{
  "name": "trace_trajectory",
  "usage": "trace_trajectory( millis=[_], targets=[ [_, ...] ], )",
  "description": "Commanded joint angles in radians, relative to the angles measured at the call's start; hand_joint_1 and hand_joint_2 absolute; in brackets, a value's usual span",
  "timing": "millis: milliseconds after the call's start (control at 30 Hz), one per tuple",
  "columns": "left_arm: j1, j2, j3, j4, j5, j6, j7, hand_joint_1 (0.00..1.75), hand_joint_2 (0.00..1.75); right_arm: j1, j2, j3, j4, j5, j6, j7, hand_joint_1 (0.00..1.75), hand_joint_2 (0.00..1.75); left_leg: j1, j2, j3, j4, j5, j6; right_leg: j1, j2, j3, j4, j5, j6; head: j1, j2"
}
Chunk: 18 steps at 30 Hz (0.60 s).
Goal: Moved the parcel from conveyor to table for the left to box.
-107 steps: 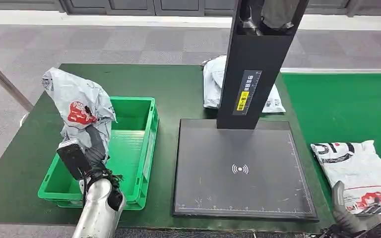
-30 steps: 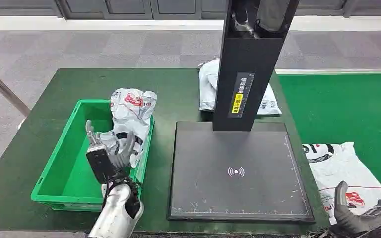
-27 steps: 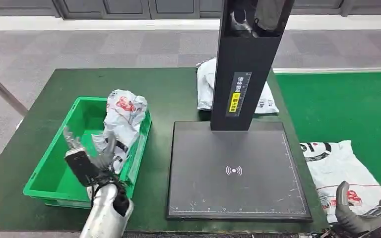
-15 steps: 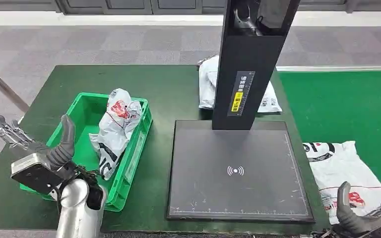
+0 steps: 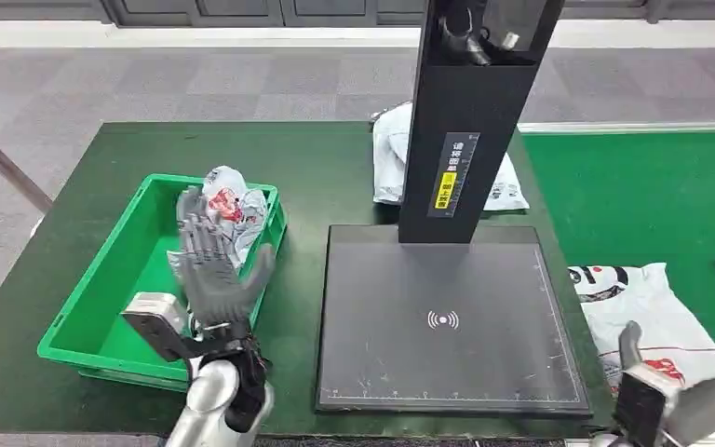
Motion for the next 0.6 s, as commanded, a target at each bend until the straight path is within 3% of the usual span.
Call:
trace_trajectory(
  millis=[33,67,200,267,367,600],
  targets=[
    [0.015,0.096,-0.158,0.117,0.036,-0.087,0.011,0.0,1.75,-0.025,-0.063,-0.148,-0.006,0.249,-0.008,0.017,0.0,1.75,0.0,-0.004,0.0,-0.003,0.002,0.0,0.0,-0.004,0.001,-0.003,0.001,0.0,-0.001,0.0],
    [0.032,0.098,-0.153,0.103,0.035,-0.095,0.013,0.0,1.75,-0.029,-0.11,-0.136,0.032,0.245,-0.008,0.053,0.0,1.75,0.0,-0.004,0.001,-0.002,0.002,0.0,0.0,-0.004,0.002,-0.003,0.0,0.0,-0.001,0.0],
    [0.041,0.099,-0.152,0.095,0.025,-0.099,0.009,0.0,1.75,-0.035,-0.136,-0.131,0.068,0.239,0.001,0.085,0.0,1.75,0.0,-0.002,0.0,-0.004,0.002,0.001,0.0,-0.002,0.002,-0.005,0.001,0.001,0.0,0.0],
    [0.045,0.098,-0.152,0.082,-0.029,-0.088,-0.01,0.0,1.75,-0.054,-0.219,-0.128,0.159,0.286,0.071,0.173,0.0,1.75,0.0,-0.002,-0.001,-0.003,0.001,0.002,0.0,-0.002,0.002,-0.005,0.001,0.001,0.0,0.0],
    [0.027,0.096,-0.159,0.063,-0.099,-0.065,-0.031,0.0,1.75,-0.093,-0.304,-0.144,0.328,0.291,0.174,0.195,0.0,1.75,0.001,-0.002,-0.001,-0.003,0.001,0.002,0.0,-0.001,0.002,-0.006,0.002,0.001,0.0,0.0],
    [0.024,0.1,-0.174,0.05,-0.12,-0.062,-0.041,0.0,1.75,-0.124,-0.331,-0.155,0.442,0.304,0.193,0.205,0.0,1.75,0.0,-0.002,-0.002,0.0,0.0,0.004,-0.003,-0.003,0.001,-0.003,0.001,0.004,0.0,0.0]
  ],
)
